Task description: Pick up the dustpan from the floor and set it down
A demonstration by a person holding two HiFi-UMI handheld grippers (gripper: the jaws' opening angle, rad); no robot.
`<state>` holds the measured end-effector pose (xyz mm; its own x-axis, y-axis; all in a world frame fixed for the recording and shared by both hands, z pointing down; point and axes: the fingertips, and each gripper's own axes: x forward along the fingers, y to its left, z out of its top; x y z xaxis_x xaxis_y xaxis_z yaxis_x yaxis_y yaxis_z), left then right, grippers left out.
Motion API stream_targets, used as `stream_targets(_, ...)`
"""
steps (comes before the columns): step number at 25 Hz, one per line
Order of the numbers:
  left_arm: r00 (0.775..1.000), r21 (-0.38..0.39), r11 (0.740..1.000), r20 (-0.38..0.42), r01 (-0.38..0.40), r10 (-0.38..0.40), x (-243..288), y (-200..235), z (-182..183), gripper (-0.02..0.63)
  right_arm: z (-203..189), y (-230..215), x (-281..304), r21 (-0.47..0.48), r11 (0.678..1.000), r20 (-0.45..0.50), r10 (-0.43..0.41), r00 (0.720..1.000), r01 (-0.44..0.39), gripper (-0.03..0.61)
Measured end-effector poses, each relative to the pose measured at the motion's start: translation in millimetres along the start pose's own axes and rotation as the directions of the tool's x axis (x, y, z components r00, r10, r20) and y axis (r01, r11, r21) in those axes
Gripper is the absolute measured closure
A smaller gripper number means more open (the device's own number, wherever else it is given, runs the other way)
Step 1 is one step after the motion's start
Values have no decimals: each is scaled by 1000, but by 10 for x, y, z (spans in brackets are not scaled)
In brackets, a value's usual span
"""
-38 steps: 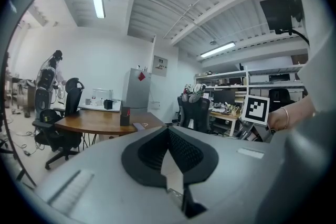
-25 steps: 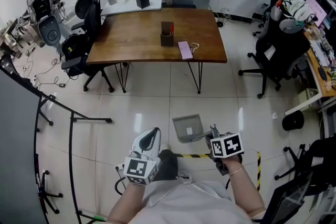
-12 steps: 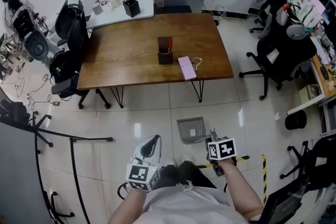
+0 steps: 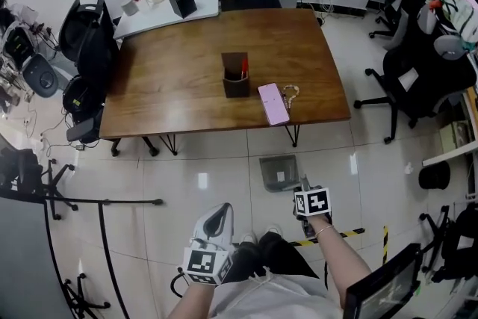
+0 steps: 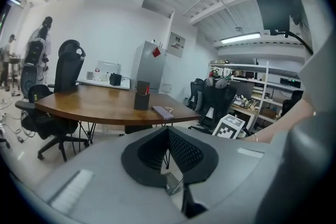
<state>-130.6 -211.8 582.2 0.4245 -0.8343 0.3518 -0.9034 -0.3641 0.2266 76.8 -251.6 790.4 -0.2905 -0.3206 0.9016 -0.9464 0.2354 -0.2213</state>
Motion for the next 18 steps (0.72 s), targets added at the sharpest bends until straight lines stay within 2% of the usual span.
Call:
stream_targets(4, 1000, 21, 1000, -25, 13, -13, 144, 84, -253, 598, 78, -201, 367, 6, 999, -27, -32, 999, 33, 577)
stream_targets(8, 999, -10, 1000, -46, -13, 12, 155, 176, -467, 598, 47, -251, 469, 14, 999, -18, -39, 999, 40, 577)
stream_targets(11, 999, -52, 998, -42, -22, 20, 169, 166, -471, 598, -42, -384, 474, -51, 989, -49, -139, 989, 137, 575)
stream_targets(12, 999, -53, 998, -40, -18, 16, 167, 139, -454, 598, -73, -428, 493, -103, 980, -56, -177, 983, 171, 545)
stream_targets(14, 999, -40, 999, -39, -6, 4, 161, 76, -414, 598, -88, -443, 515, -198, 959, -41, -215, 976, 203, 306)
stream_targets(16, 999, -41, 999, -38, 3, -4, 160, 43, -374, 598, -58, -425, 522, -216, 954, -14, -214, 977, 206, 88)
stream_targets(17, 999, -53, 999, -38, 6, -8, 157, 34, -357, 598, -61, -424, 517, -198, 959, -13, -211, 977, 205, 14)
stream_targets(18, 999, -67, 998, -38, 10, -13, 149, 19, -343, 598, -91, -427, 501, -170, 965, -24, -209, 978, 202, -5)
